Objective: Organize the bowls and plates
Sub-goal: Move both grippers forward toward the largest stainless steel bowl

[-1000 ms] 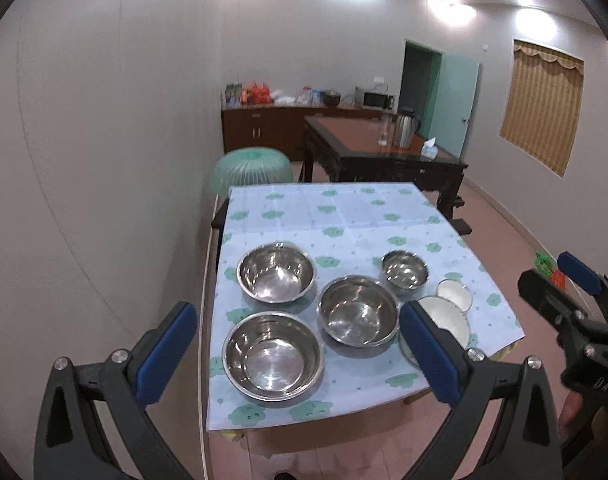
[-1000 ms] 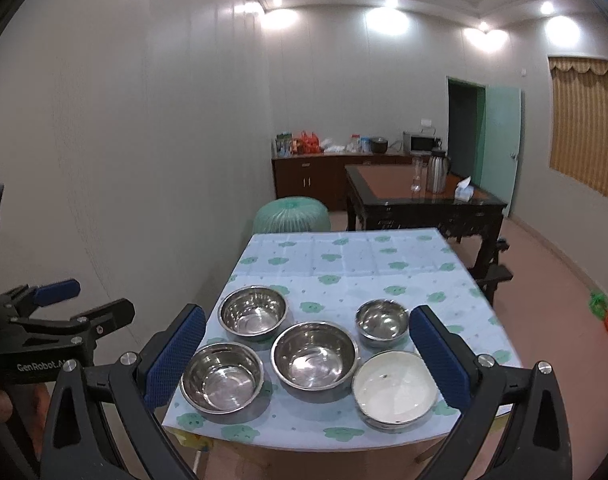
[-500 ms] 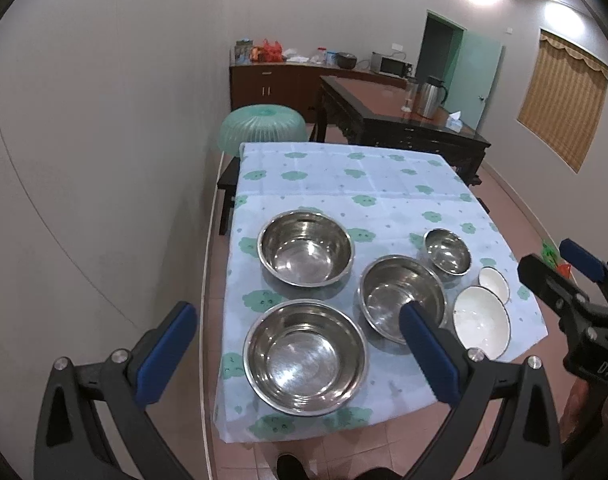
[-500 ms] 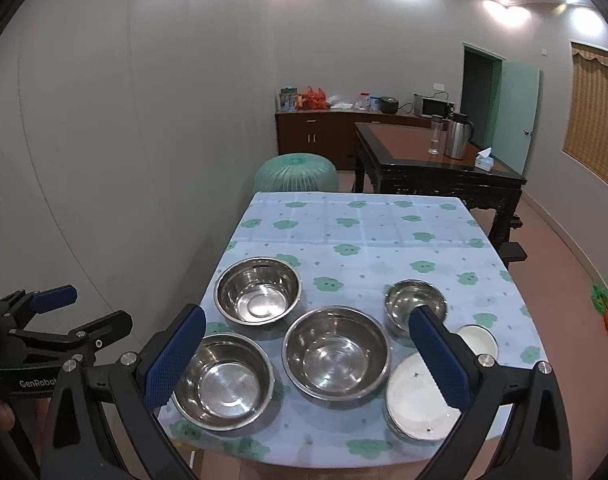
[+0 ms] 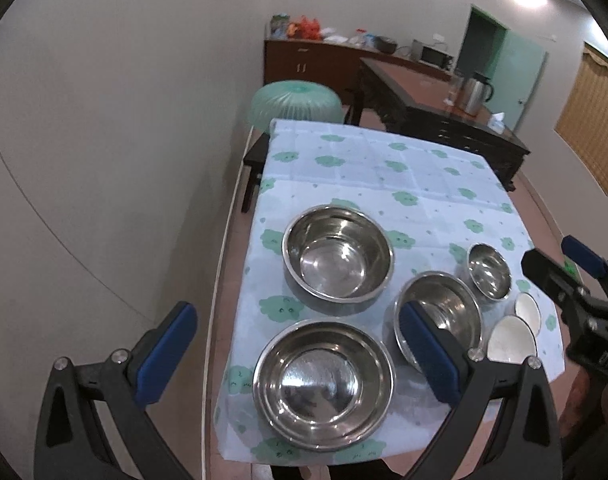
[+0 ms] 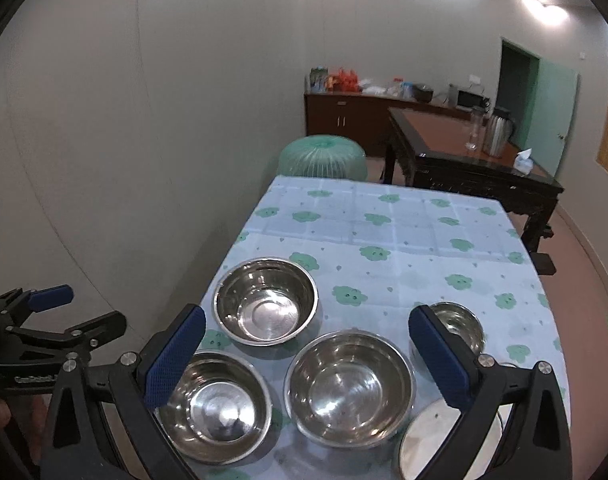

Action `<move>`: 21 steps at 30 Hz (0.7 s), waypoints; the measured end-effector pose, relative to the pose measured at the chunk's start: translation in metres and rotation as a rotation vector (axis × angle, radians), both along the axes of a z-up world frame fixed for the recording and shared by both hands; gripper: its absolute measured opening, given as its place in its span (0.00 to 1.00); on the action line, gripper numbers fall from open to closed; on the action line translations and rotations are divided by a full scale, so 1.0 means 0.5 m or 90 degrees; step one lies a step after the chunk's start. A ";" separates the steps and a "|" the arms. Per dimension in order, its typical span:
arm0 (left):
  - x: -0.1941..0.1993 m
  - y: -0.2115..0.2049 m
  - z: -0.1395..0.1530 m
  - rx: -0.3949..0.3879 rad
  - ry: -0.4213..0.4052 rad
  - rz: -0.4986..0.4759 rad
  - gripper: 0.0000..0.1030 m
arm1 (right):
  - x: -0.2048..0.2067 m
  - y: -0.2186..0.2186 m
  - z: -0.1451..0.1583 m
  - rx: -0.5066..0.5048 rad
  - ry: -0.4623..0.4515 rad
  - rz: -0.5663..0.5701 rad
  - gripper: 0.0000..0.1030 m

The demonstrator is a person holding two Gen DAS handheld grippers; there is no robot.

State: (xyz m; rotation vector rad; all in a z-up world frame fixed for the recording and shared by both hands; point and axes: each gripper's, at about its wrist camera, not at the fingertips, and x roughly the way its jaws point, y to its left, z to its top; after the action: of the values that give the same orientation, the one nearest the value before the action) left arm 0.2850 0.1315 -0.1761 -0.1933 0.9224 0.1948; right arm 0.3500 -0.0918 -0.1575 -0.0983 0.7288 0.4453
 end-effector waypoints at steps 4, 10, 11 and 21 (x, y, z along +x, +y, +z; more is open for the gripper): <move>0.049 0.007 -0.027 0.008 0.021 0.025 1.00 | 0.073 0.006 -0.028 0.010 0.032 0.011 0.99; 0.106 0.013 -0.082 0.013 0.065 0.042 1.00 | 0.162 0.029 -0.083 -0.007 0.078 0.038 1.00; 0.117 0.016 -0.093 0.015 0.074 0.046 1.00 | 0.171 0.031 -0.089 -0.008 0.082 0.040 1.00; 0.185 0.048 -0.180 0.007 0.140 0.070 0.96 | 0.265 0.081 -0.164 -0.031 0.129 0.069 0.99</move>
State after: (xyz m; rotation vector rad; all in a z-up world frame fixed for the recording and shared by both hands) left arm 0.3775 0.1554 -0.2663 -0.2148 1.1301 0.3281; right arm 0.4824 -0.0513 -0.2396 -0.1404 0.9372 0.5454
